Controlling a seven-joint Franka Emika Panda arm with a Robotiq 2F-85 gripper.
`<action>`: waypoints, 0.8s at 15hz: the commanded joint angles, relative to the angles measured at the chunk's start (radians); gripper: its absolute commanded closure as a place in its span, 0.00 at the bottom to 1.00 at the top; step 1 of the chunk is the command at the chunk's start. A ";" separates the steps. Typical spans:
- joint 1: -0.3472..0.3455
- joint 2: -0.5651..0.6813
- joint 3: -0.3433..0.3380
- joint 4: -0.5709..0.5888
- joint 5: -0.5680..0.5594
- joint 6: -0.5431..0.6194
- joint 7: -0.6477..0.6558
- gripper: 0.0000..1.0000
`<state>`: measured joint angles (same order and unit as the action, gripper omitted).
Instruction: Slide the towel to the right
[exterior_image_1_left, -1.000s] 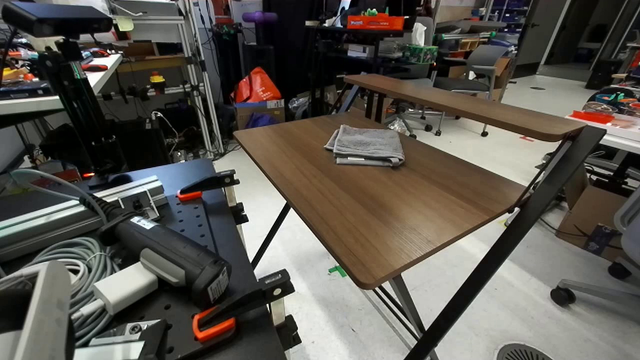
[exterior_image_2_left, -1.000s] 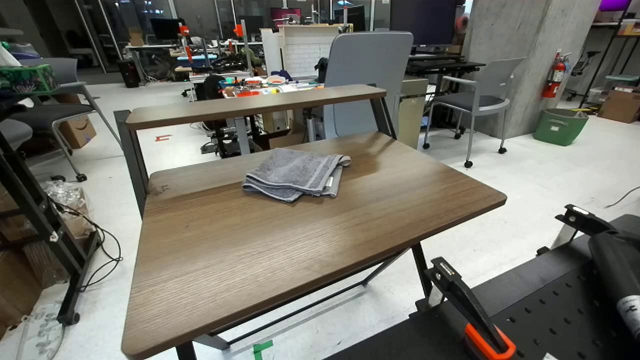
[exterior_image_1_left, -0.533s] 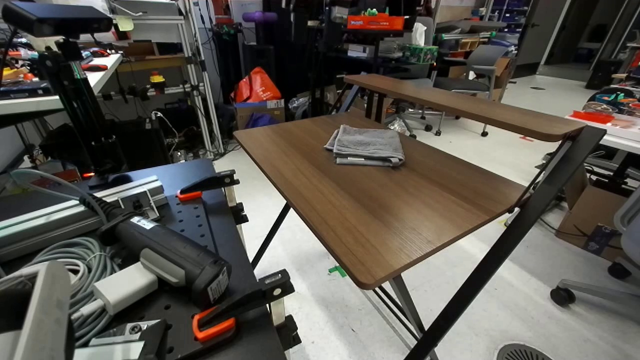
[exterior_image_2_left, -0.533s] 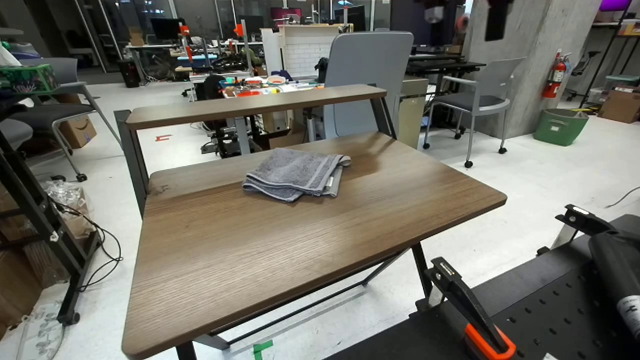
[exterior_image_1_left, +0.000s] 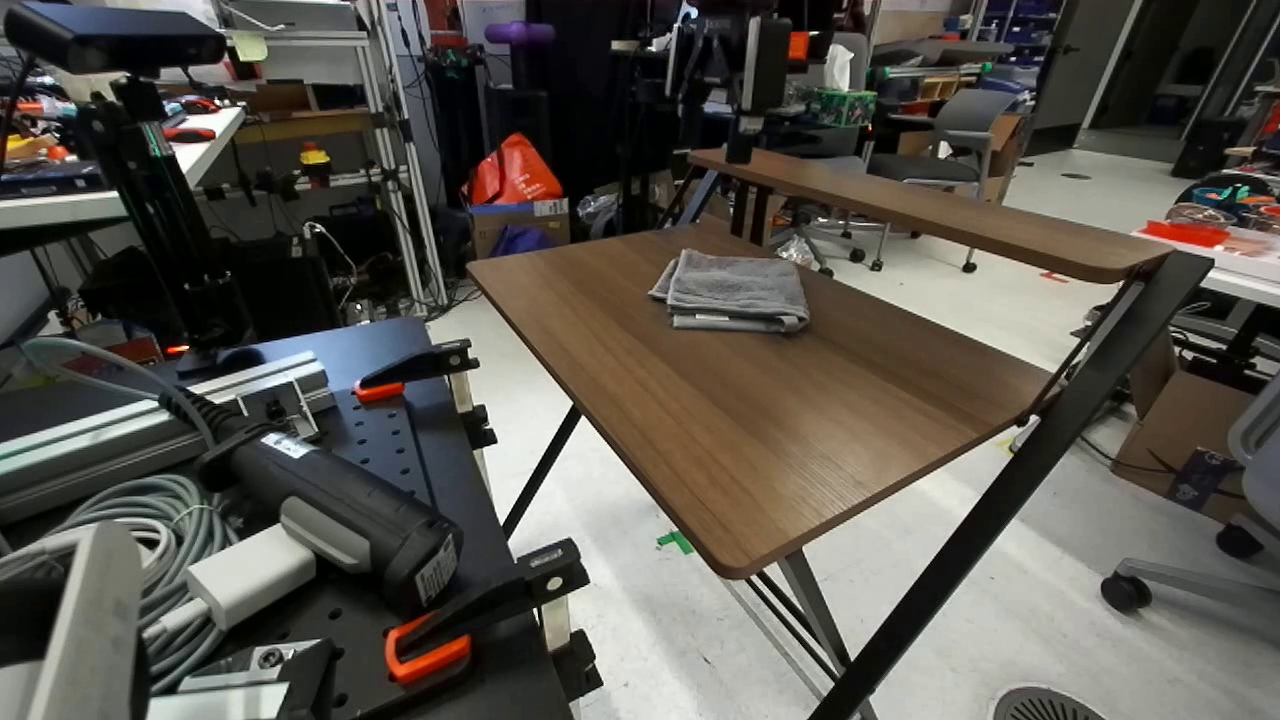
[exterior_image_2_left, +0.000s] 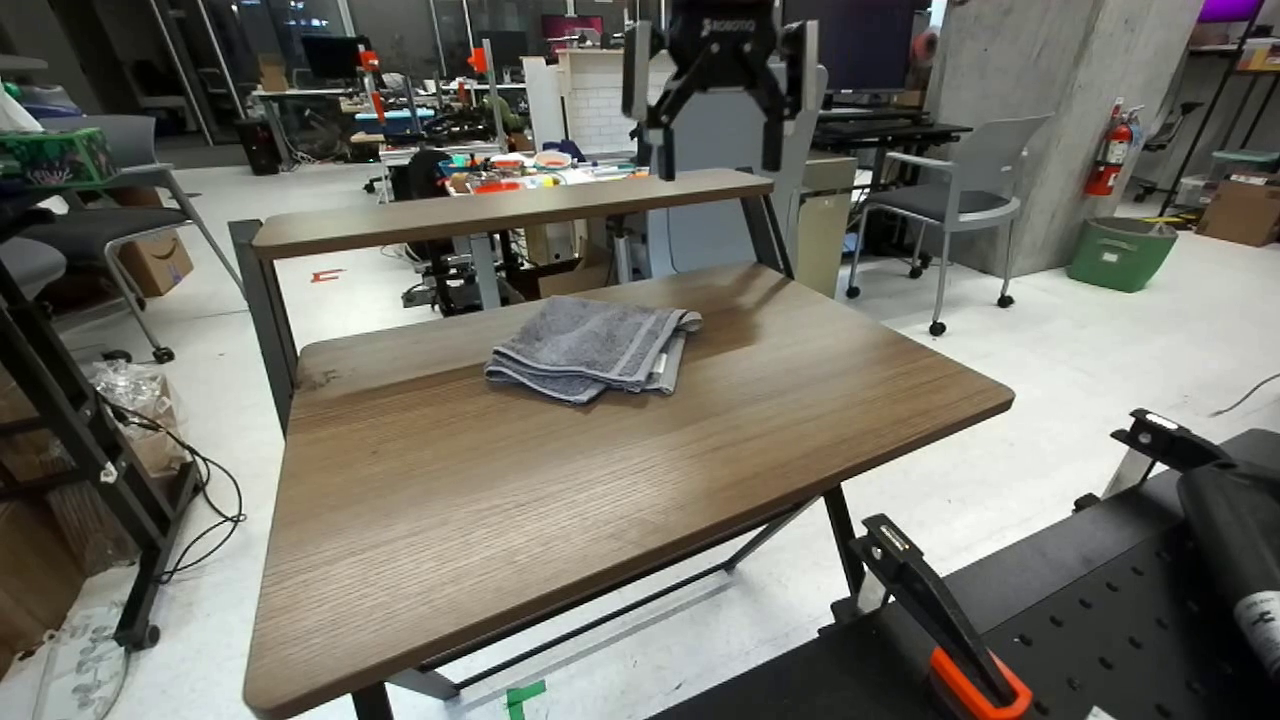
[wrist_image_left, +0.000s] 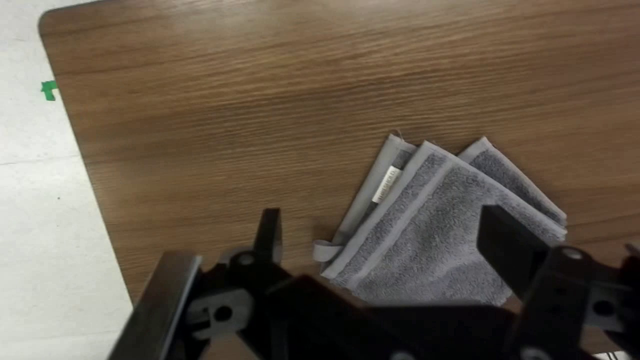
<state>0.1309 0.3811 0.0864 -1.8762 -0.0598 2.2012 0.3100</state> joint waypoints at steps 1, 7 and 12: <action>0.072 0.199 -0.020 0.224 -0.009 -0.007 0.099 0.00; 0.173 0.398 -0.058 0.433 -0.016 0.000 0.189 0.00; 0.217 0.529 -0.086 0.571 -0.011 -0.017 0.217 0.00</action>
<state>0.3181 0.8225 0.0284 -1.4188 -0.0613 2.2013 0.4952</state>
